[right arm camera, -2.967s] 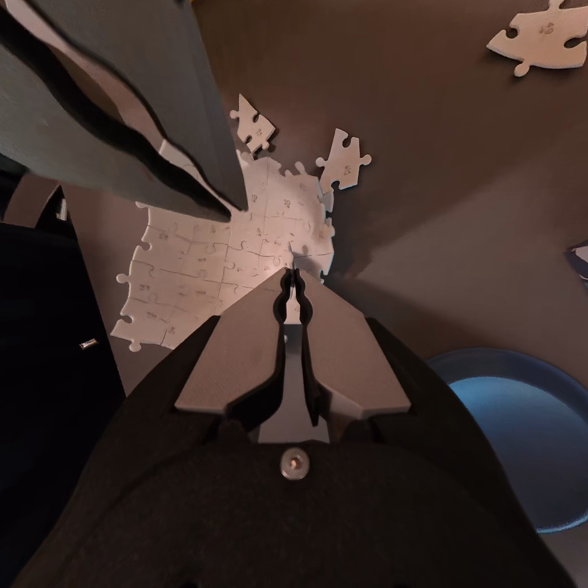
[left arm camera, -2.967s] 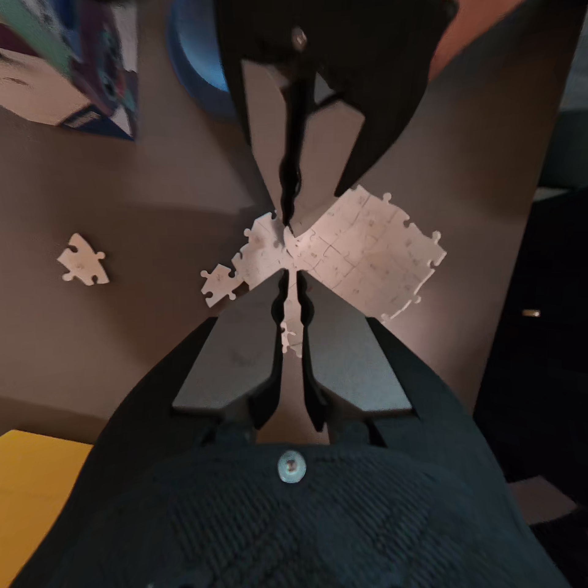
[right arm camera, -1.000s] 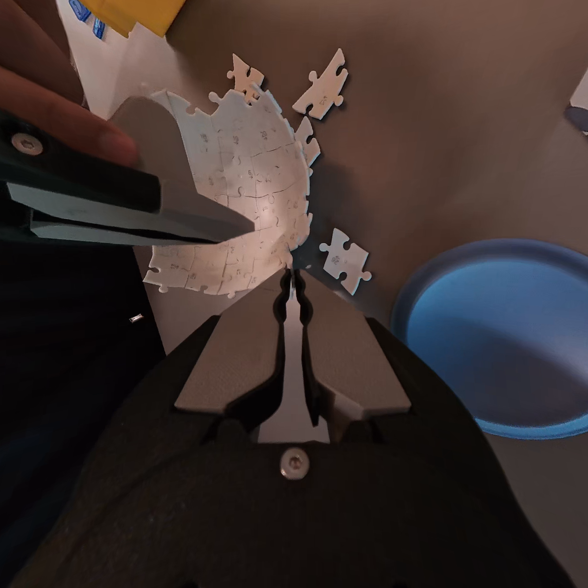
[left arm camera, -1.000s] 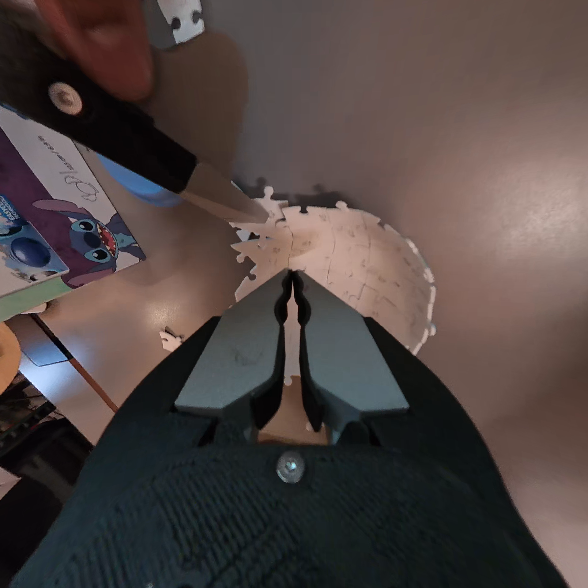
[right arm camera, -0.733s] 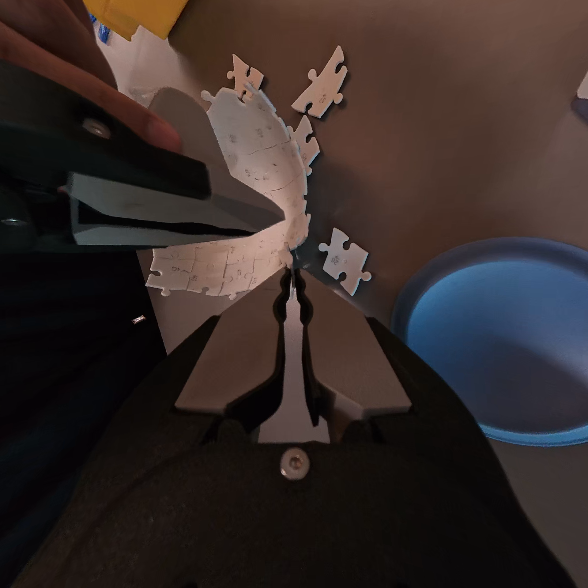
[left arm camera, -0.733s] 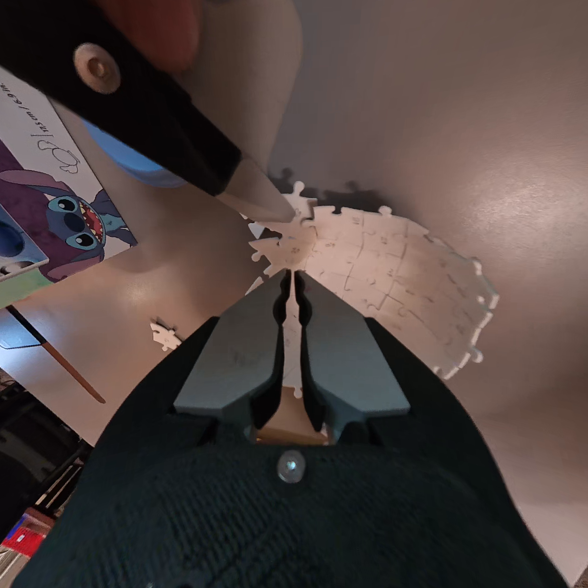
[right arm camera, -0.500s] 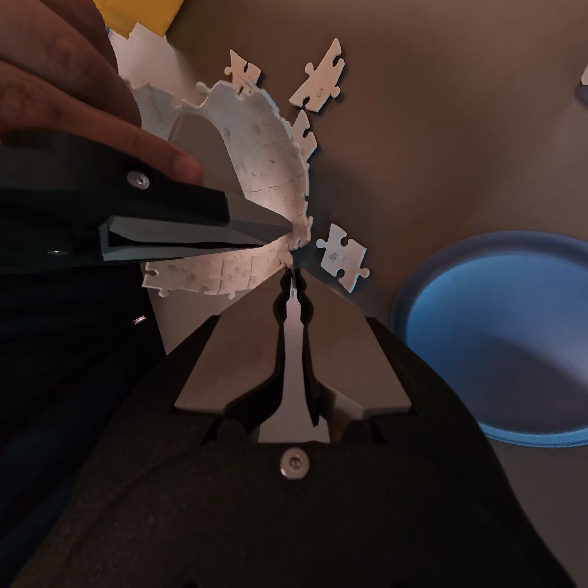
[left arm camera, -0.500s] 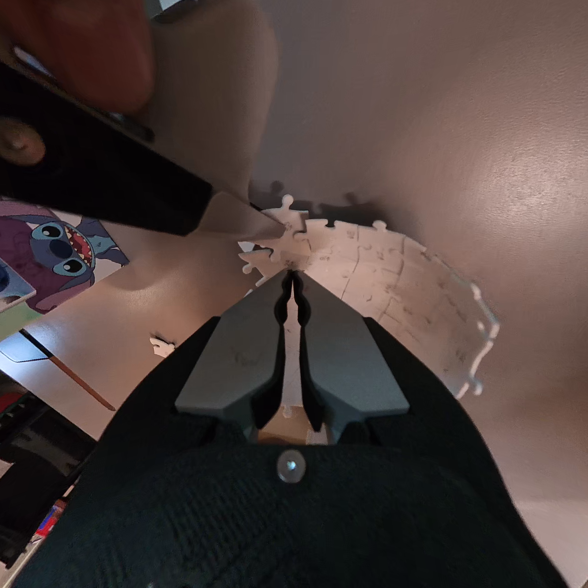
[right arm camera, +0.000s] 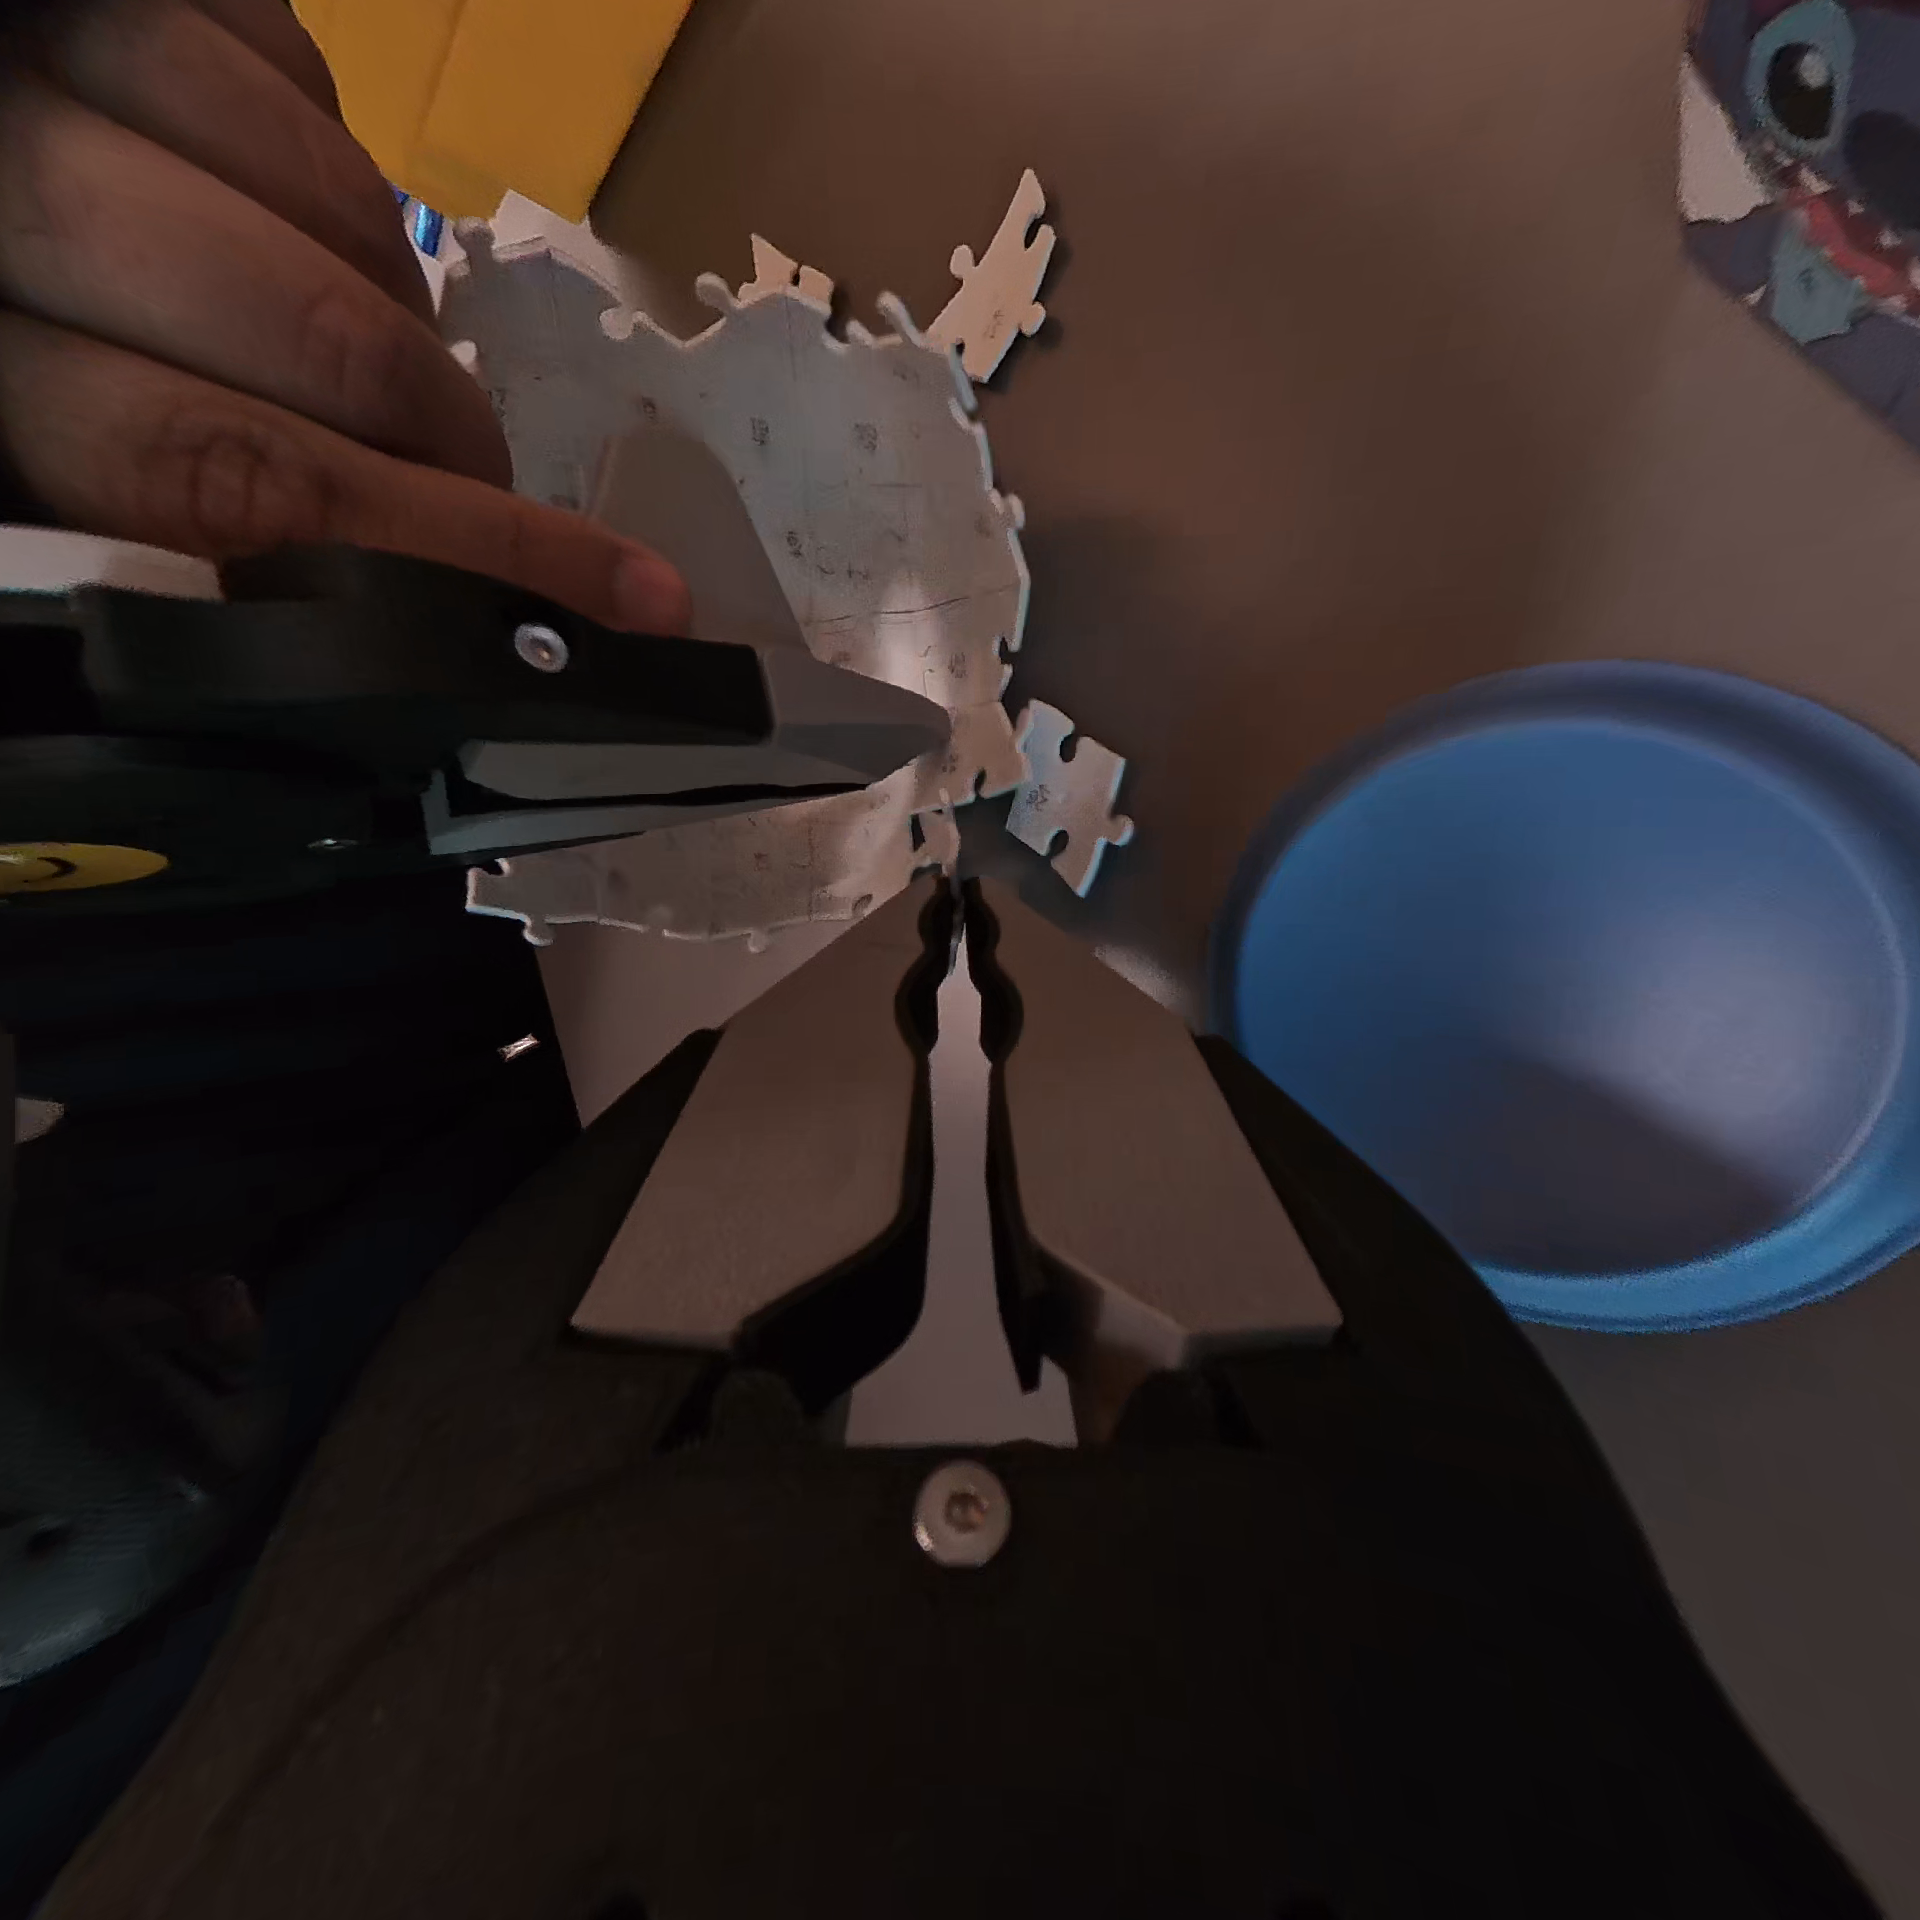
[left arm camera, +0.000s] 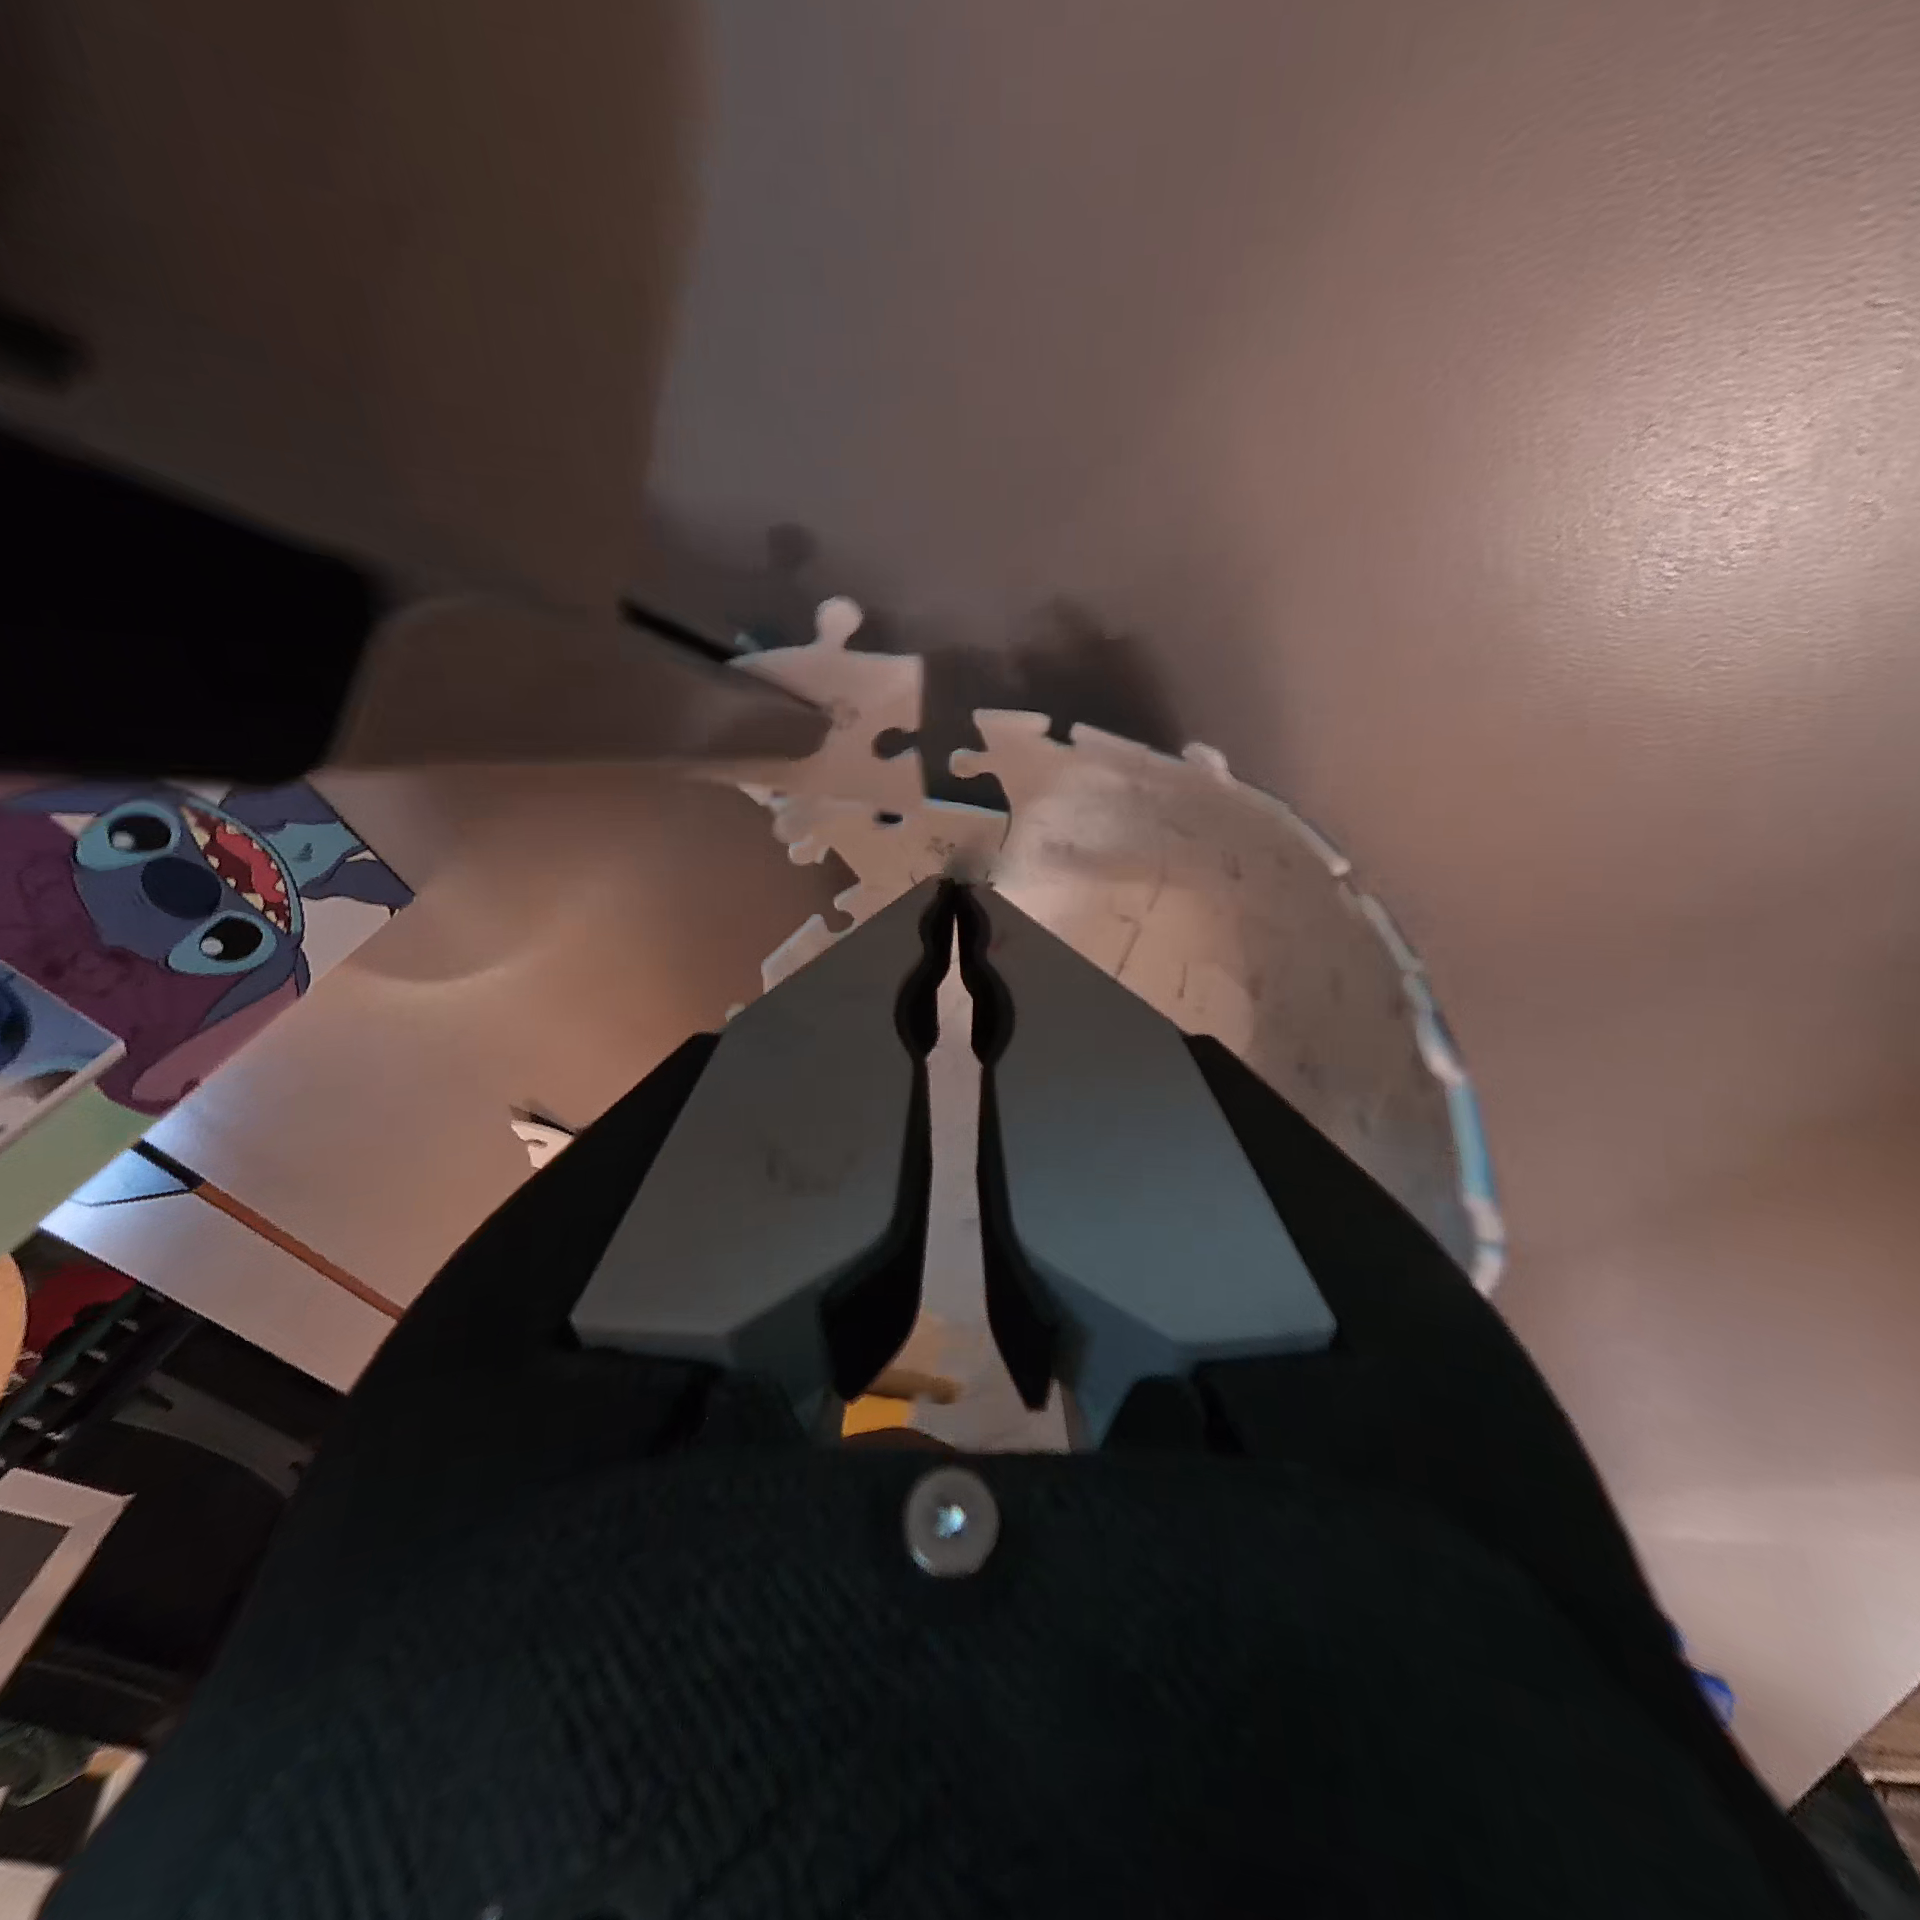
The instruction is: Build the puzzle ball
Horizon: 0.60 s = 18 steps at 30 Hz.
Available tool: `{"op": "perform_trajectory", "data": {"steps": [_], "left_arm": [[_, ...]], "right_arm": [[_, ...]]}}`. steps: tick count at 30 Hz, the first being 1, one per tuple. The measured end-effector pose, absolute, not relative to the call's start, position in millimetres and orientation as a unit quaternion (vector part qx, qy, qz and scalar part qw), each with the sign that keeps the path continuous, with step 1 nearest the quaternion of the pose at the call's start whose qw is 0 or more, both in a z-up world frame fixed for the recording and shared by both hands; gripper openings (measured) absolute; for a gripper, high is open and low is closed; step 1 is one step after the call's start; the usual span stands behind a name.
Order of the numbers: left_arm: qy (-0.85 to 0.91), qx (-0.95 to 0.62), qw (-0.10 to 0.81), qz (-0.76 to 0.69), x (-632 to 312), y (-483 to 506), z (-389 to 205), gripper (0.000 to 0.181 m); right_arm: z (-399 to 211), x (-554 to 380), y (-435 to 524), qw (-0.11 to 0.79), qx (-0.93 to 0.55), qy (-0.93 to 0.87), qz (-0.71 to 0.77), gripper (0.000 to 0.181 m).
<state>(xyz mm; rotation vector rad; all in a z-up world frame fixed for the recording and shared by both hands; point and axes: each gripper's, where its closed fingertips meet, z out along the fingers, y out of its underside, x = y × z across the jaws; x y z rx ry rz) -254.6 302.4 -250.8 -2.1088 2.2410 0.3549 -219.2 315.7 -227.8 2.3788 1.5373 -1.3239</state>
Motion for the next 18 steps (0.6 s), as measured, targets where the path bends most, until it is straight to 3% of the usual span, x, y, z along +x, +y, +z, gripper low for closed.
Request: {"op": "perform_trajectory", "data": {"steps": [10,18], "left_arm": [[0.740,-0.658,-0.001,0.139,-252,306,-251,0.000],[0.744,-0.653,0.002,0.142,-249,305,-251,0.000]], "right_arm": [[-228,-216,310,0.088,0.751,0.470,-0.455,0.000],[-236,-217,306,0.099,0.763,0.466,-0.438,0.000]]}}
